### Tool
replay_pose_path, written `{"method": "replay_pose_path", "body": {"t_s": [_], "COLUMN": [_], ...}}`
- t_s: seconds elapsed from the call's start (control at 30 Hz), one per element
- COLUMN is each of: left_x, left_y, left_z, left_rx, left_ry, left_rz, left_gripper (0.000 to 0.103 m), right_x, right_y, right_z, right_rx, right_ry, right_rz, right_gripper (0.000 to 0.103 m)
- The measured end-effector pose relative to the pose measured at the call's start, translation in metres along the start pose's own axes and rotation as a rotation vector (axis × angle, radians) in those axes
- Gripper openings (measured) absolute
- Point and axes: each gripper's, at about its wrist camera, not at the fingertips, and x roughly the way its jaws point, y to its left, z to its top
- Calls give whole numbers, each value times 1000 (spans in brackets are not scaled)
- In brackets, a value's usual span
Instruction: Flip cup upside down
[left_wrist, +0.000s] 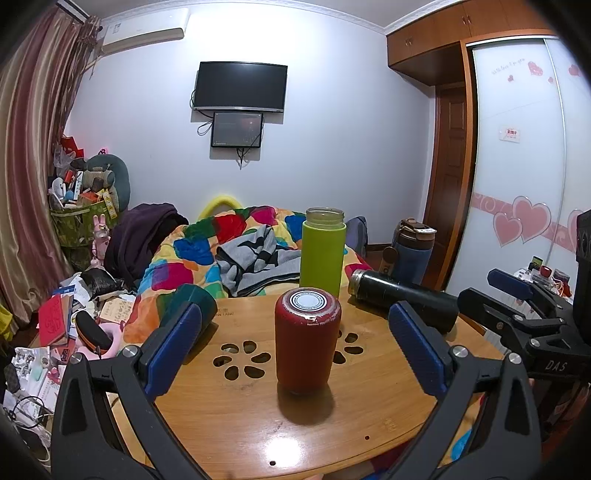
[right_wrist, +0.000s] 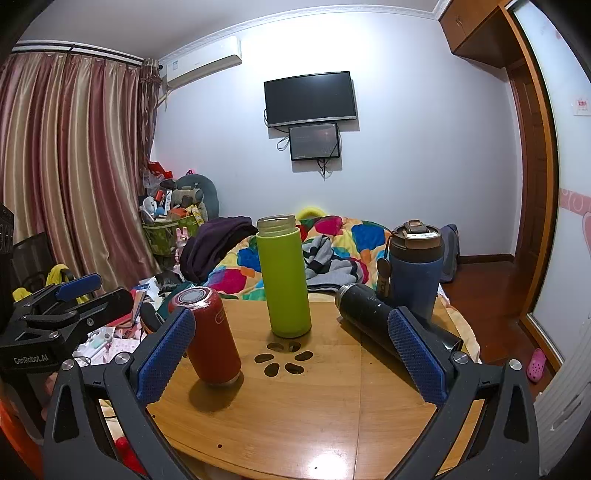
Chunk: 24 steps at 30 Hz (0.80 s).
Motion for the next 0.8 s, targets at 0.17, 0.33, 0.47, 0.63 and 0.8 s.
{"method": "replay_pose_path", "body": {"t_s": [0.17,0.33,0.47,0.63,0.8], "left_x": [0,-1,-1,-1,-2], "left_y": [-2,-3,-4,-4,-5], "left_z": [1,3,4,4,4], "left_rx": [2,7,10,11,12], "left_ry": [-1,-4,-7,-7,-8], "left_rz": [1,3,3,3,3], "left_gripper": [103,103,103,103,103], "right_x": [0,0,0,0,0], "right_y": [0,0,0,0,0], "right_z": [1,0,0,0,0], "right_rx": [2,1,1,2,1], "right_ry": [-1,-1,-1,-1,-2], "right_rz": [0,0,0,0,0], "right_gripper": [103,103,103,103,103]}}
